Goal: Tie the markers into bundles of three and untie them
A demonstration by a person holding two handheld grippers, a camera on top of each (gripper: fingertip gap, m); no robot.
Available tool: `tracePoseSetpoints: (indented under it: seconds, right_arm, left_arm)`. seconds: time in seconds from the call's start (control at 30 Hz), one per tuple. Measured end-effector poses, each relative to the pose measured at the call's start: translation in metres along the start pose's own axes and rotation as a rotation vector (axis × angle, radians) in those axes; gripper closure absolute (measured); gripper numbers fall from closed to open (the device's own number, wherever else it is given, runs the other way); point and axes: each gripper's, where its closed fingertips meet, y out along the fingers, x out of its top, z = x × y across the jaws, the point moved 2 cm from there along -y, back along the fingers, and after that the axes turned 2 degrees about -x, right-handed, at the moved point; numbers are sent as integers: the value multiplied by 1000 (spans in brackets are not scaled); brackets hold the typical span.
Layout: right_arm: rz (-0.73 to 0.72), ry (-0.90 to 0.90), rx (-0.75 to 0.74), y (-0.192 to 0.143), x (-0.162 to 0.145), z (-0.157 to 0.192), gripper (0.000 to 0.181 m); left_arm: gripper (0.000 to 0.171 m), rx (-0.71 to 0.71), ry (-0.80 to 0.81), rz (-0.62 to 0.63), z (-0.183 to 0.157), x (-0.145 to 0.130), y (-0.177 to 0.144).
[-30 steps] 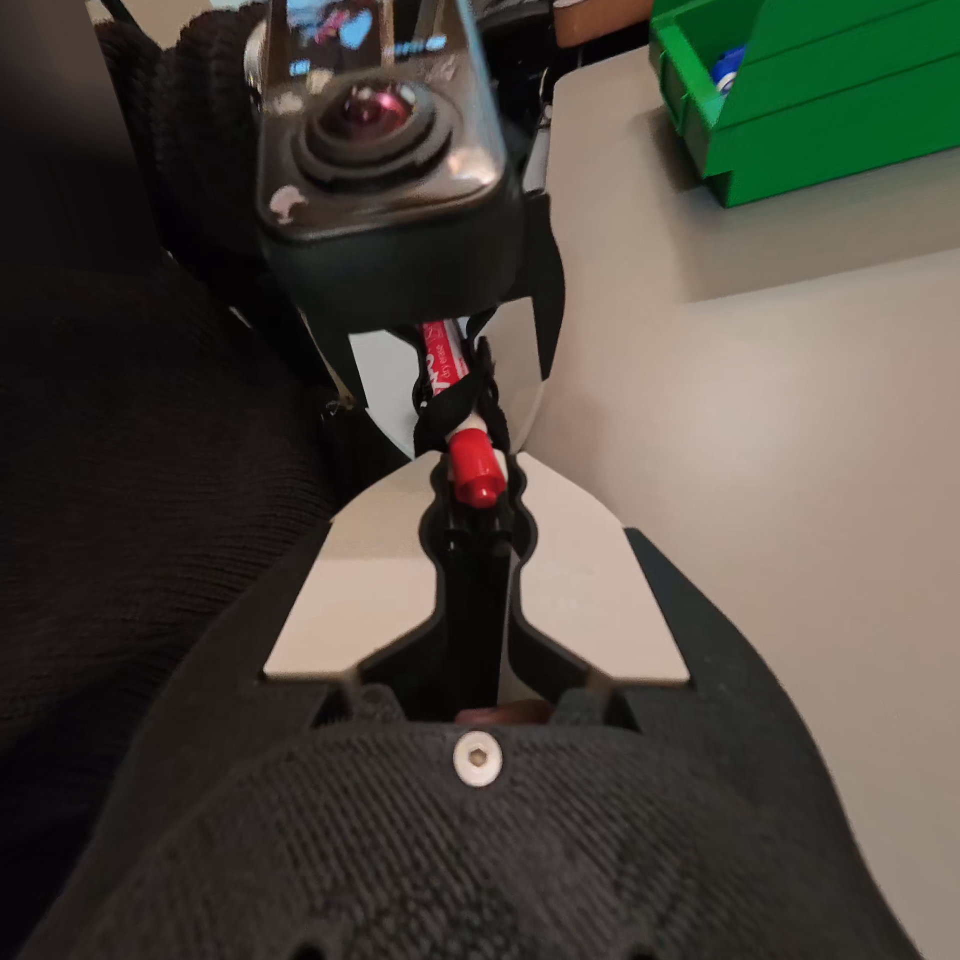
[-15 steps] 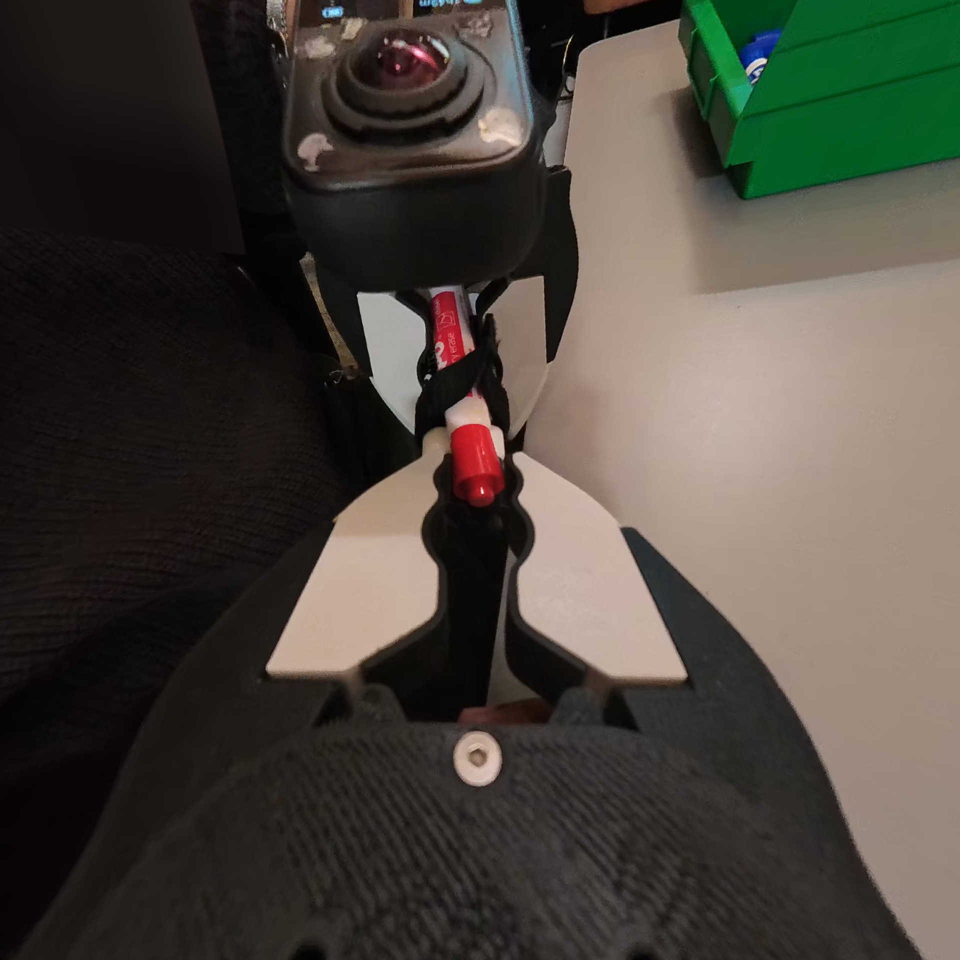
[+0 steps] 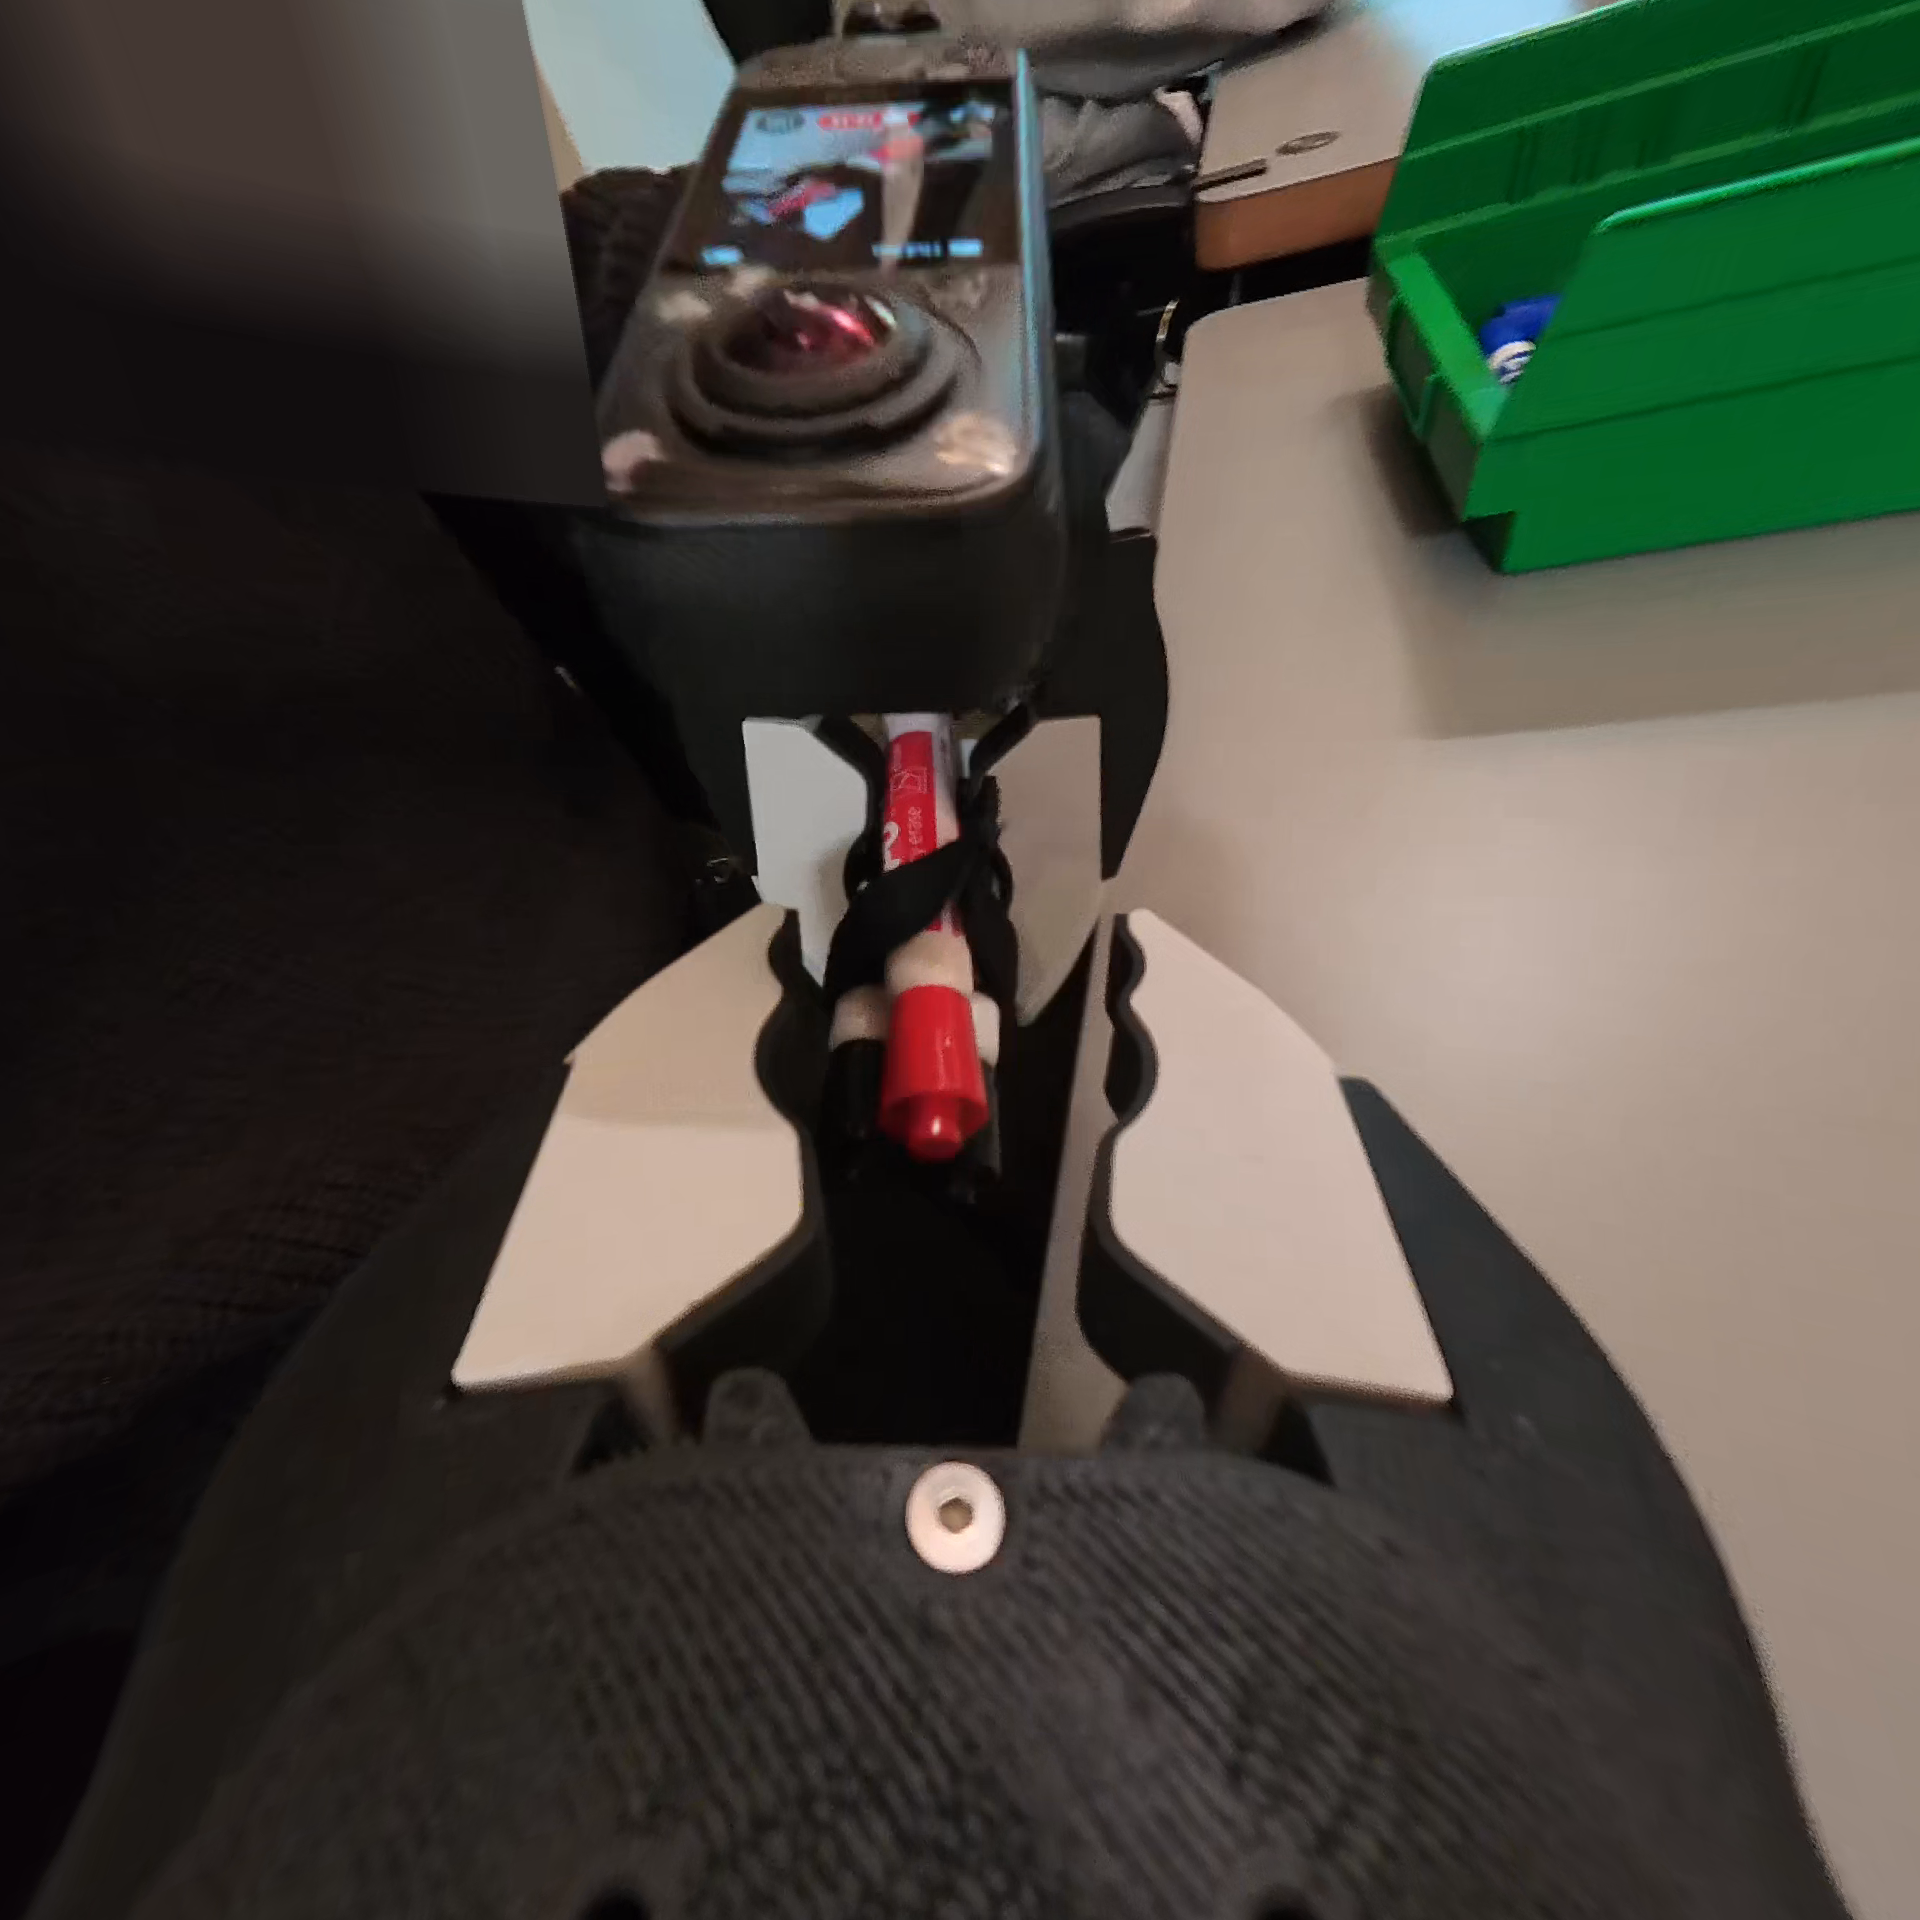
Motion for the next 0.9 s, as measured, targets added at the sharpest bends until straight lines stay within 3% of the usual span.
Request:
tracePoseSetpoints:
  seconds: [0.17,0.43,0.9]
  right_arm:
    - [-8,97,213,11,-2,21,120]
    - [-58,196,380,10,-2,36,134]
    - [-48,263,427,11,-3,38,161]
  left_arm:
    - [128,-26,57,0,-13,5,1]
    - [128,-63,137,2,-29,9,2]
    - [128,-54,157,40,-33,5,4]
